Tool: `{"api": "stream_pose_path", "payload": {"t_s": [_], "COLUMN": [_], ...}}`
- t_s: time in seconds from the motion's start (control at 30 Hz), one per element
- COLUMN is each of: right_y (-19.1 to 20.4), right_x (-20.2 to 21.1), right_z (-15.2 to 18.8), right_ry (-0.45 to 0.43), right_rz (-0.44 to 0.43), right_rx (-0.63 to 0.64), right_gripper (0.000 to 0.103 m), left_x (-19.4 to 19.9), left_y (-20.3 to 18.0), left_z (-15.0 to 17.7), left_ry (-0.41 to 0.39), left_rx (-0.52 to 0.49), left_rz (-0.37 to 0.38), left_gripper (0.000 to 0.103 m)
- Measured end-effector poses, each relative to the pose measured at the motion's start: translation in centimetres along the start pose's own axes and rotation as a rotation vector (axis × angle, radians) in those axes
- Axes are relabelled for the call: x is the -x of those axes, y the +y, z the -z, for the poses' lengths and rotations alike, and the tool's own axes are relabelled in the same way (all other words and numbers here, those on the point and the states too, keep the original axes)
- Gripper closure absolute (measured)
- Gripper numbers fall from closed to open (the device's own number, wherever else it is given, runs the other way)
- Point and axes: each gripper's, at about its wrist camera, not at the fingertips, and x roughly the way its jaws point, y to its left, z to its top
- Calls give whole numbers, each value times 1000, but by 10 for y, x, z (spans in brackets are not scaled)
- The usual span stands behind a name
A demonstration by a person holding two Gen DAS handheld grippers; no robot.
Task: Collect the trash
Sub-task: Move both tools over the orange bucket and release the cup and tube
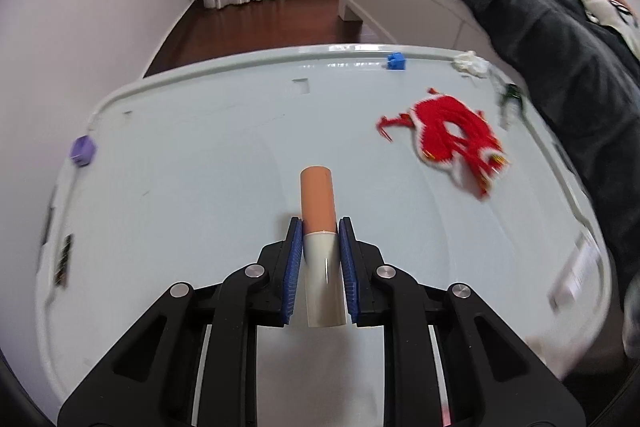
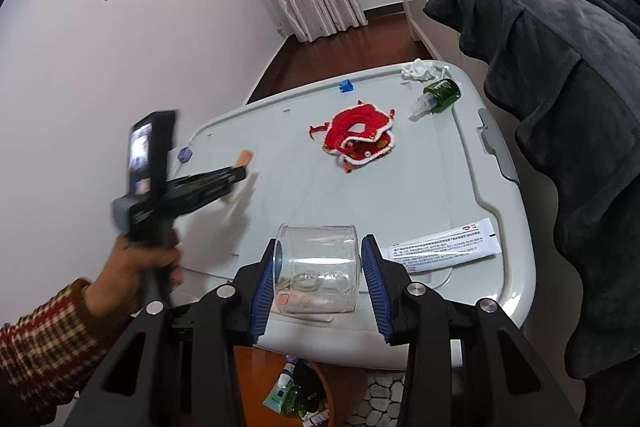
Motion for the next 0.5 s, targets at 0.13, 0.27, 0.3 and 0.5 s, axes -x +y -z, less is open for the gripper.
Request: {"api": "stream_pose_path", "payload": {"t_s": [0.13, 0.27, 0.3, 0.5], "right_y": [9, 26, 32, 63], "right_x": [-1, -7, -9, -22], "right_z": [6, 18, 24, 70], "right_ry": [9, 31, 42, 138], "right_rz": [-8, -24, -28, -41], "right_rx": [18, 51, 63, 128], "right_gripper": [62, 62, 62, 62], "left_x": [45, 78, 86, 104], "left_y": [-2, -16, -21, -36], "left_z": [35, 82, 100, 188], "left_ry": [5, 36, 53, 188], "left_rx": [-36, -87, -103, -152], "left_rz": [32, 74, 85, 140], "left_gripper": [85, 85, 85, 84]}}
